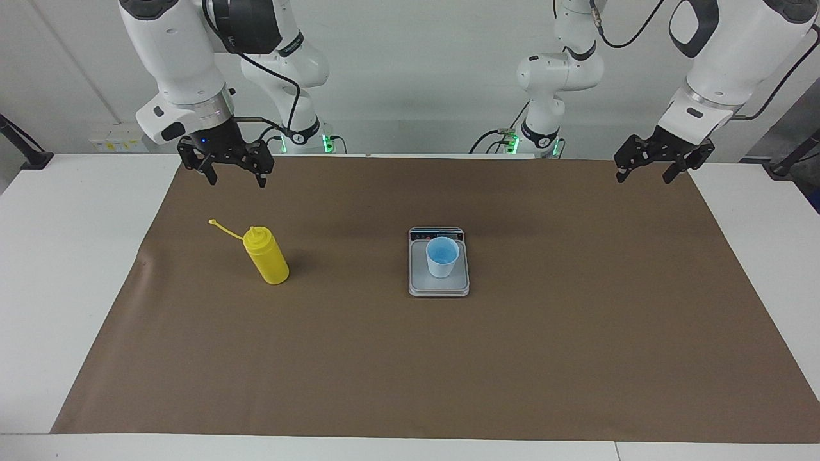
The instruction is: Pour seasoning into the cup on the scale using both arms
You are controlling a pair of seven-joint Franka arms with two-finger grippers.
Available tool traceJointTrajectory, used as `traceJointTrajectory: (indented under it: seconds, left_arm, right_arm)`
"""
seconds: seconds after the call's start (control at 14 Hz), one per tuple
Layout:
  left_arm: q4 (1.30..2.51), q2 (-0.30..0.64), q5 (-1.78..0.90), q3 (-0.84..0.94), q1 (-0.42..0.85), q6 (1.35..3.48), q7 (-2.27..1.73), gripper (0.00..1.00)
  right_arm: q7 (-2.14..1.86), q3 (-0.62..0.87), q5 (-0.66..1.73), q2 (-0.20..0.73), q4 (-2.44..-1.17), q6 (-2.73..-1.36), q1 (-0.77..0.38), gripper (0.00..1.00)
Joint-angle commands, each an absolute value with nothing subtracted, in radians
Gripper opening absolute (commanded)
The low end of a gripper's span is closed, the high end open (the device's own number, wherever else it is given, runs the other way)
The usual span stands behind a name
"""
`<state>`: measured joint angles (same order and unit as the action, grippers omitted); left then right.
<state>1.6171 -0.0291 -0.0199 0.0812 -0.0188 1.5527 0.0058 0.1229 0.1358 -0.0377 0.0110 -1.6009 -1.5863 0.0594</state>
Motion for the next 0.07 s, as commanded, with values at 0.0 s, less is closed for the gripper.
traceJointTrajectory:
  seconds: [0.0]
  left_arm:
    - [1.652,-0.058,-0.015,0.081,-0.021,1.565,-0.002,1.00]
  right_arm:
    - [0.095,0.144,-0.015,-0.015,-1.635,-1.606,0.081,1.00]
